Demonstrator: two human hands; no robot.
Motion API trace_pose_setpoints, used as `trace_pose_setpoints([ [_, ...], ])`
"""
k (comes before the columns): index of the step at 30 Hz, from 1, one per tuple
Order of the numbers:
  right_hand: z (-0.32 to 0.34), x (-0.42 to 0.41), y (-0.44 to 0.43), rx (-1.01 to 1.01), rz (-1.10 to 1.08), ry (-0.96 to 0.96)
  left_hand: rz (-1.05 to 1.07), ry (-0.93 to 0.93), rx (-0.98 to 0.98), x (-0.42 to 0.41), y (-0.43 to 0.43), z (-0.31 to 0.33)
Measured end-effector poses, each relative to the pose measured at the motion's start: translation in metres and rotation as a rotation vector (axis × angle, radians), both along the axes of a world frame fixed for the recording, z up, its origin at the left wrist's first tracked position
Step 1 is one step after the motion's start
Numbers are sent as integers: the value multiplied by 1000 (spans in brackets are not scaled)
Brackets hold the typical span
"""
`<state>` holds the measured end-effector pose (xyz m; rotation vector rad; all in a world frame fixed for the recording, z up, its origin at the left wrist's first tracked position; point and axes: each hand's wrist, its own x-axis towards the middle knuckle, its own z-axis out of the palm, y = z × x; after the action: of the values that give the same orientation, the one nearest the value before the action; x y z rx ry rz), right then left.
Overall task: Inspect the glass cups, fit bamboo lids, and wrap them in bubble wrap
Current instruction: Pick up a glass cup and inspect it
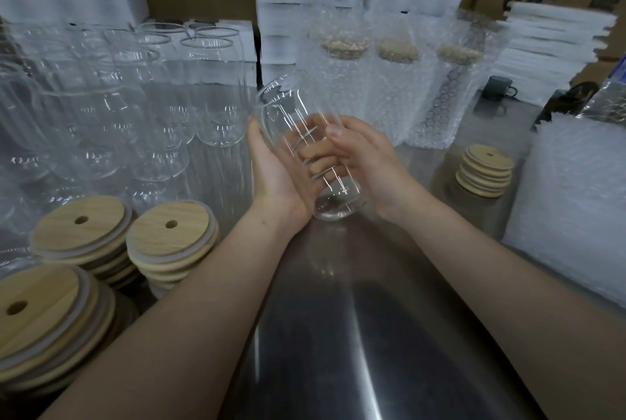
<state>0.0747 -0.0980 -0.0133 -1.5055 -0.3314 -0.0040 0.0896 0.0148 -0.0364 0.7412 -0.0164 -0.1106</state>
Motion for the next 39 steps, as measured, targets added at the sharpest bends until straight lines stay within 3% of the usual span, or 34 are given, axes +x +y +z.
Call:
trace_pose_setpoints([
  [3, -2, 2, -1, 6, -7, 9, -4, 5, 15, 2, 1, 0],
  [8, -2, 0, 2, -172, -131, -96, 17, 45, 9, 2, 1, -2],
  [13, -5, -5, 2, -447, -332, -440, 35, 70, 34, 1, 0, -2],
  [18, -6, -11, 9, -713, -330, -374, 49, 94, 41, 2, -1, 0],
  [21, -7, -17, 18, -752, -375, -387, 45, 120, 48, 3, 2, 0],
  [28, 3, -14, 12, -640, -359, -365, 26, 112, 37, -1, 2, 3],
  [34, 4, -9, 3, -234, -225, -173, 60, 107, 40, -2, 1, 4],
  [39, 3, -5, -2, -164, -88, -94, 64, 75, 47, 0, 3, 3],
])
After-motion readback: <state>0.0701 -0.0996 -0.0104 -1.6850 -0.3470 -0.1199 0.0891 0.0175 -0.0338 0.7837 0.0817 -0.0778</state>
